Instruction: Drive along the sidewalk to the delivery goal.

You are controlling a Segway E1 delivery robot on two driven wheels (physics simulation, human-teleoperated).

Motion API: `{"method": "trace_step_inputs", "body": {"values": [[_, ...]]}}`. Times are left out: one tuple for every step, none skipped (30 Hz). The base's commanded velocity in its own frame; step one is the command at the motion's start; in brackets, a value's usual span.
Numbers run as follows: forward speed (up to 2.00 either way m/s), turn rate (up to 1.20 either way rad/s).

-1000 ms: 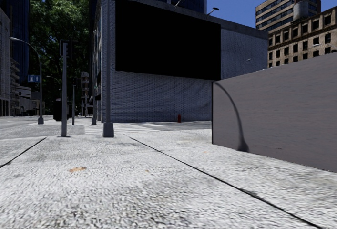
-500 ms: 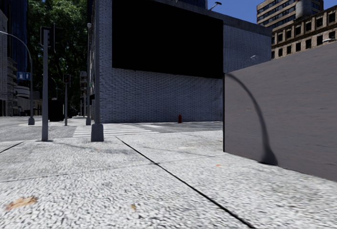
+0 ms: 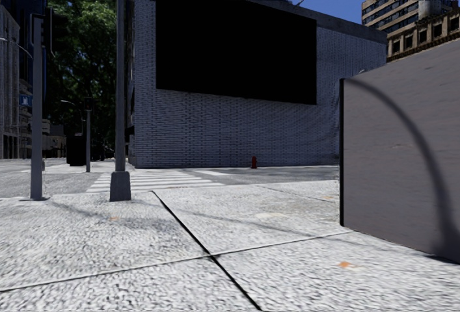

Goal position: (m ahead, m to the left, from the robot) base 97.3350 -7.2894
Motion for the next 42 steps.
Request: {"method": "trace_step_inputs", "body": {"values": [[2.0,0.36],[2.0,0.36],[2.0,0.36],[2.0,0.36],[2.0,0.41],[2.0,0.46],[2.0,0.48],[2.0,0.48],[2.0,0.48],[2.0,0.48],[2.0,0.38],[2.0,0.38],[2.0,0.0],[2.0,0.0],[2.0,0.0],[2.0,0.0],[2.0,0.0],[2.0,0.0],[2.0,0.0],[2.0,0.0],[2.0,0.0],[2.0,0.0],[2.0,0.0],[2.0,0.0],[2.0,0.0],[2.0,0.0],[2.0,0.0],[2.0,0.0],[2.0,0.0],[2.0,0.11],[2.0,0.21],[2.0,0.21],[2.0,0.27],[2.0,0.28],[2.0,0.29],[2.0,0.29],[2.0,0.31],[2.0,0.32],[2.0,0.32],[2.0,0.32],[2.0,0.32],[2.0,0.32]]}}
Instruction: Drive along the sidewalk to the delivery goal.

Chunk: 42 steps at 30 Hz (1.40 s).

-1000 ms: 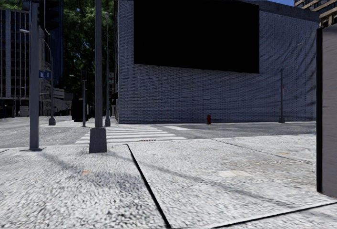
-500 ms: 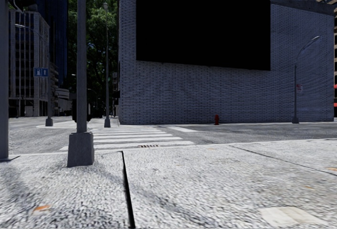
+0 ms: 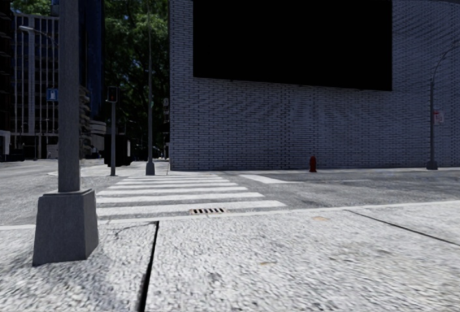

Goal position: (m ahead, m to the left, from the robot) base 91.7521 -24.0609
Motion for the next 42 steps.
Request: {"method": "trace_step_inputs", "body": {"values": [[2.0,0.32],[2.0,0.32],[2.0,0.36],[2.0,0.41],[2.0,0.42],[2.0,0.42],[2.0,0.42],[2.0,0.43],[2.0,0.43],[2.0,0.43],[2.0,0.43],[2.0,0.43],[2.0,0.43],[2.0,0.43],[2.0,0.43],[2.0,0.43],[2.0,0.43],[2.0,0.43],[2.0,0.43],[2.0,0.43],[2.0,0.43],[2.0,0.22],[2.0,0.22],[2.0,0.01],[2.0,0.0],[2.0,0.0],[2.0,0.0],[2.0,0.0],[2.0,0.0],[2.0,0.0],[2.0,0.0],[2.0,0.0],[2.0,0.0],[2.0,0.0],[2.0,0.0],[2.0,0.0],[2.0,0.0],[2.0,0.0],[2.0,0.0],[2.0,0.0],[2.0,0.0],[2.0,0.0]]}}
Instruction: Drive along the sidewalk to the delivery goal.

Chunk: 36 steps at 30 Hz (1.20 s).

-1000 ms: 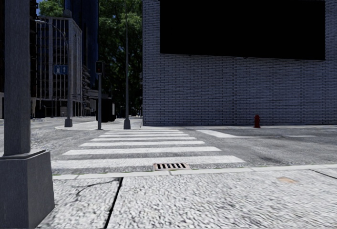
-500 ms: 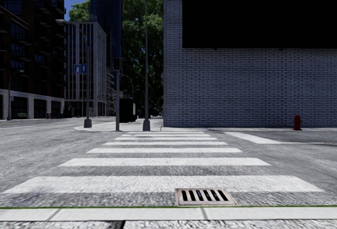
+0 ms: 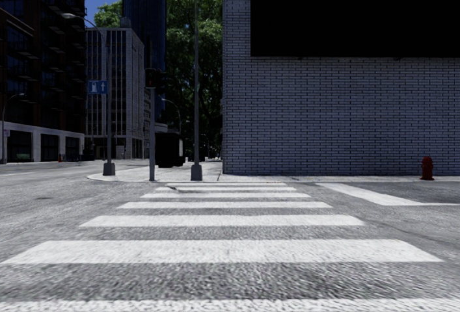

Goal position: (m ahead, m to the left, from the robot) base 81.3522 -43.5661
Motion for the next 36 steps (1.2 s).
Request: {"method": "trace_step_inputs", "body": {"values": [[2.0,0.0],[2.0,0.0],[2.0,0.0],[2.0,0.0],[2.0,0.0],[2.0,0.0],[2.0,0.0],[2.0,0.0],[2.0,0.0],[2.0,0.0],[2.0,0.0],[2.0,0.0],[2.0,0.0],[2.0,0.0],[2.0,0.0],[2.0,0.0],[2.0,0.0],[2.0,0.0],[2.0,0.0],[2.0,0.0],[2.0,0.0],[2.0,0.0],[2.0,0.0],[2.0,0.0],[2.0,0.0],[2.0,0.0],[2.0,0.0],[2.0,0.0],[2.0,0.0],[2.0,0.0],[2.0,0.0],[2.0,0.0],[2.0,0.0],[2.0,0.0],[2.0,0.0],[2.0,0.0]]}}
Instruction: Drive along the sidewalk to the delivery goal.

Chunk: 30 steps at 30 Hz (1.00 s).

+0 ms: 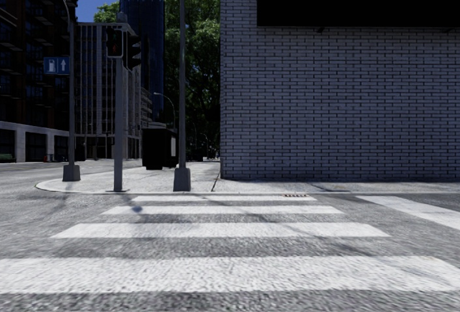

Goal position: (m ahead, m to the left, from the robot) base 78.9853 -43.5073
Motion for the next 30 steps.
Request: {"method": "trace_step_inputs", "body": {"values": [[2.0,0.0],[2.0,0.0],[2.0,0.0],[2.0,0.0],[2.0,0.0],[2.0,0.0],[2.0,0.0],[2.0,0.0],[2.0,0.0],[2.0,0.0],[2.0,0.0],[2.0,0.0],[2.0,0.0],[2.0,0.0],[2.0,0.0],[2.0,0.0],[2.0,0.0],[2.0,0.0],[2.0,0.0],[2.0,0.0],[2.0,0.0],[2.0,0.0],[2.0,0.0],[2.0,0.0],[2.0,0.0],[2.0,0.0],[2.0,0.0],[2.0,0.0],[2.0,0.0],[2.0,0.0]]}}
